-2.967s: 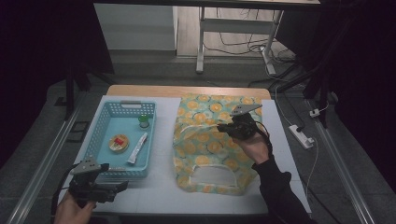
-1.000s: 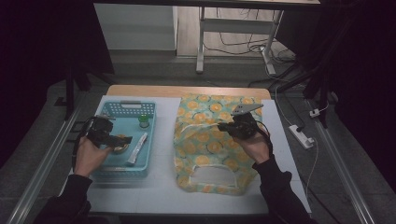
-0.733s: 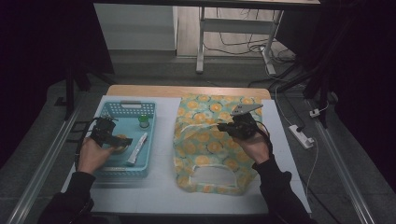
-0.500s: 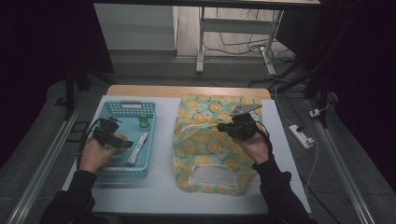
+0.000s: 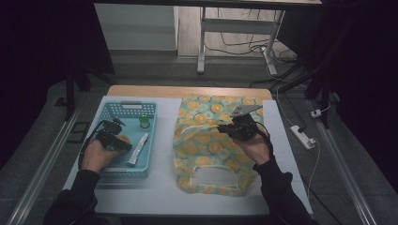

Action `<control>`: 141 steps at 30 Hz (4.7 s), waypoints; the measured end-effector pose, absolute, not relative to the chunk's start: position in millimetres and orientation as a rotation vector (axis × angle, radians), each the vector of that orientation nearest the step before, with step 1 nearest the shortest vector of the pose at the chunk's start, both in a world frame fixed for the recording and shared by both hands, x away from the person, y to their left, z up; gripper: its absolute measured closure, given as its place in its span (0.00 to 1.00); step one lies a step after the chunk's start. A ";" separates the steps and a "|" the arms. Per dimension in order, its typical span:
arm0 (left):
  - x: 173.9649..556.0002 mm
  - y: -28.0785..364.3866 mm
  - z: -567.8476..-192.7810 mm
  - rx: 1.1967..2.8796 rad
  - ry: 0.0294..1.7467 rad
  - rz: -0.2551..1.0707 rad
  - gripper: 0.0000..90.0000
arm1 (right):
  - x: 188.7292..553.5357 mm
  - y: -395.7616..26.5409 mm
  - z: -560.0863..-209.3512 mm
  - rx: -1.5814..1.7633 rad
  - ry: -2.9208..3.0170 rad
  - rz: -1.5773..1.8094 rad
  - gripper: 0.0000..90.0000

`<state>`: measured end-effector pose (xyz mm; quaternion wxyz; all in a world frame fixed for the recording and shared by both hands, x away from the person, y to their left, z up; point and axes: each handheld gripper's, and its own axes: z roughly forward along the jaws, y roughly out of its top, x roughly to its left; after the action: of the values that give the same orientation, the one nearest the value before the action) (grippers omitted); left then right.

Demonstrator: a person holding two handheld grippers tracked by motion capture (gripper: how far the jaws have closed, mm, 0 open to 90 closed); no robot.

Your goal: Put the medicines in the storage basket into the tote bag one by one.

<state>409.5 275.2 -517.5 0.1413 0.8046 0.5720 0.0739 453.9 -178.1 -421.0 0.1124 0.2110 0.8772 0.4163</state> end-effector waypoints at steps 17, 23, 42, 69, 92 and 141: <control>397.8 273.8 -496.5 2.228 1.498 0.283 0.23 | 453.1 -179.4 -418.4 0.617 2.553 1.245 1.00; 393.4 270.1 -484.7 2.212 1.414 0.327 0.23 | 452.5 -179.9 -417.2 0.611 2.546 1.253 1.00; 367.5 233.2 -445.1 2.191 1.158 0.322 0.23 | 453.0 -181.5 -417.2 0.620 2.531 1.269 1.00; 362.1 145.6 -437.7 2.220 0.878 0.185 0.23 | 452.7 -182.4 -416.6 0.621 2.521 1.292 1.00; 371.4 72.0 -448.0 2.292 0.717 0.083 0.23 | 452.0 -180.6 -416.7 0.619 2.523 1.291 1.00; 465.5 13.3 -489.5 2.239 0.884 0.115 0.22 | 450.5 -176.5 -418.6 0.601 2.526 1.315 1.00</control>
<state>465.5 13.3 -489.5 0.3576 0.8676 0.3426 0.0446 450.5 -176.5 -418.6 0.1154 0.2050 0.8620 0.4490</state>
